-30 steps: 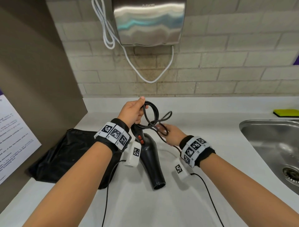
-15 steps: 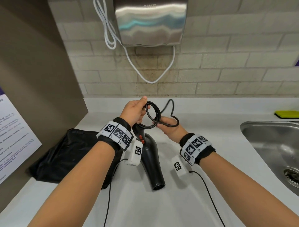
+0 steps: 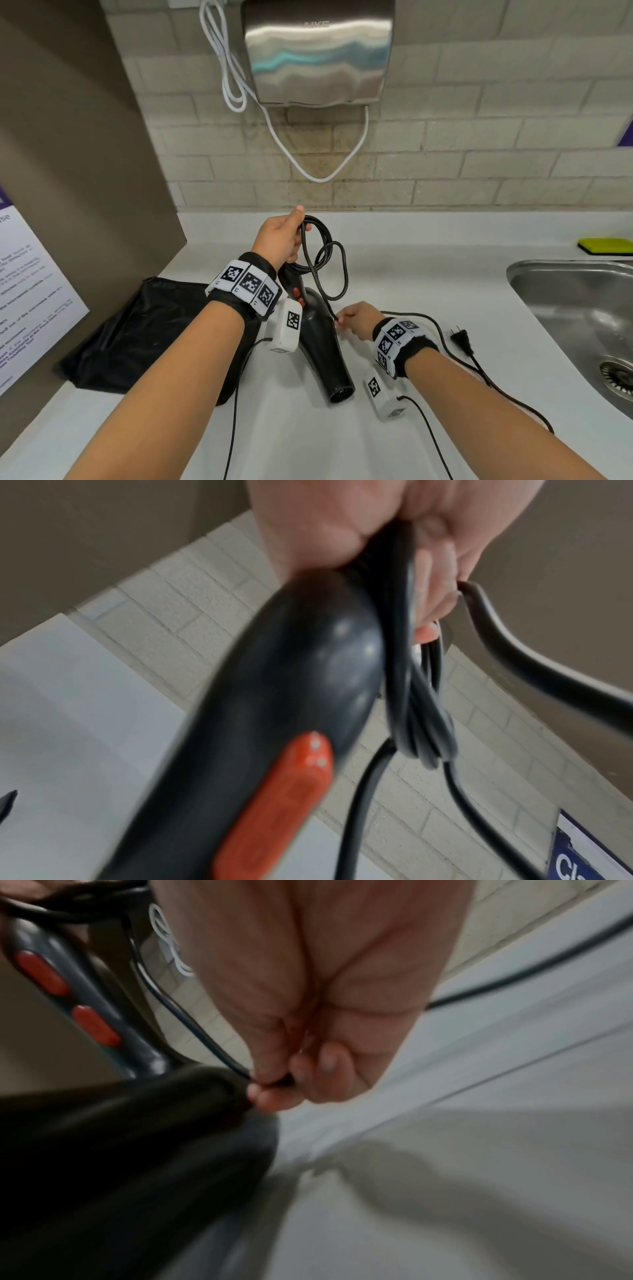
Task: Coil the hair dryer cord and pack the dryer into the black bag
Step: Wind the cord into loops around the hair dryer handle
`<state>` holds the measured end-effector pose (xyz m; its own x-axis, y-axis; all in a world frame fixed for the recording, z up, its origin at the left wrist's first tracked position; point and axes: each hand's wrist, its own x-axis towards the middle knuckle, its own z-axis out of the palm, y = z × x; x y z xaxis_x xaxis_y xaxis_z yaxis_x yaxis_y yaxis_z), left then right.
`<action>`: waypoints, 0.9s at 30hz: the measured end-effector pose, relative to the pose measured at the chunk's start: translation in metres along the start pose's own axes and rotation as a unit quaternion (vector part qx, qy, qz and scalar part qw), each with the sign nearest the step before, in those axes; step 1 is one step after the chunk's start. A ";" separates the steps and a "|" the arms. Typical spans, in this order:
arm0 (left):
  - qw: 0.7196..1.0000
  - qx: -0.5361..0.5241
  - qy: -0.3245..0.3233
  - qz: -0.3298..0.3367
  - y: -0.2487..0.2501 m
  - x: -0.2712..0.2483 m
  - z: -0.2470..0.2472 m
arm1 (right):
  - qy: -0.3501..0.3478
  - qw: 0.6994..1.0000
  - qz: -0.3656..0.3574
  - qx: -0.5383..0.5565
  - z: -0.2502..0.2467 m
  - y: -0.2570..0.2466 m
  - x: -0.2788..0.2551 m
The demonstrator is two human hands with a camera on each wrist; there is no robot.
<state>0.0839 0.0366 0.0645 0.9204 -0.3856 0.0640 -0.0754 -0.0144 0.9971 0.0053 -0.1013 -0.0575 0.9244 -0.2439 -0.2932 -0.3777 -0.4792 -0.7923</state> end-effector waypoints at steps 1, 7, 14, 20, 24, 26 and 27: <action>1.000 -0.001 0.001 0.001 0.000 0.000 0.001 | 0.009 1.000 -0.008 0.016 0.001 -0.003 0.000; 1.000 -0.004 0.009 0.002 -0.001 0.001 0.003 | 0.110 0.960 -0.073 0.246 -0.019 -0.035 -0.011; 1.000 0.002 0.009 0.006 -0.001 0.001 0.006 | 0.141 0.926 -0.157 0.312 -0.041 -0.059 -0.026; 0.999 0.035 -0.022 0.014 0.002 -0.002 0.015 | 0.141 0.932 -0.192 0.275 -0.042 -0.077 -0.030; 0.996 0.063 -0.056 0.028 0.003 -0.007 0.023 | 0.241 0.948 -0.162 0.128 -0.039 -0.089 -0.024; 0.996 0.063 -0.064 0.028 0.003 -0.007 0.025 | 0.298 0.940 -0.137 0.097 -0.039 -0.090 -0.021; 0.995 0.062 -0.069 0.027 0.003 -0.008 0.025 | 0.316 0.936 -0.125 0.092 -0.039 -0.088 -0.020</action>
<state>0.0669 0.0164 0.0662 0.8525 -0.5124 0.1031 -0.1790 -0.1009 0.9787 0.0176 -0.0868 0.0391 0.7449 -0.6215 0.2426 -0.0852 -0.4493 -0.8893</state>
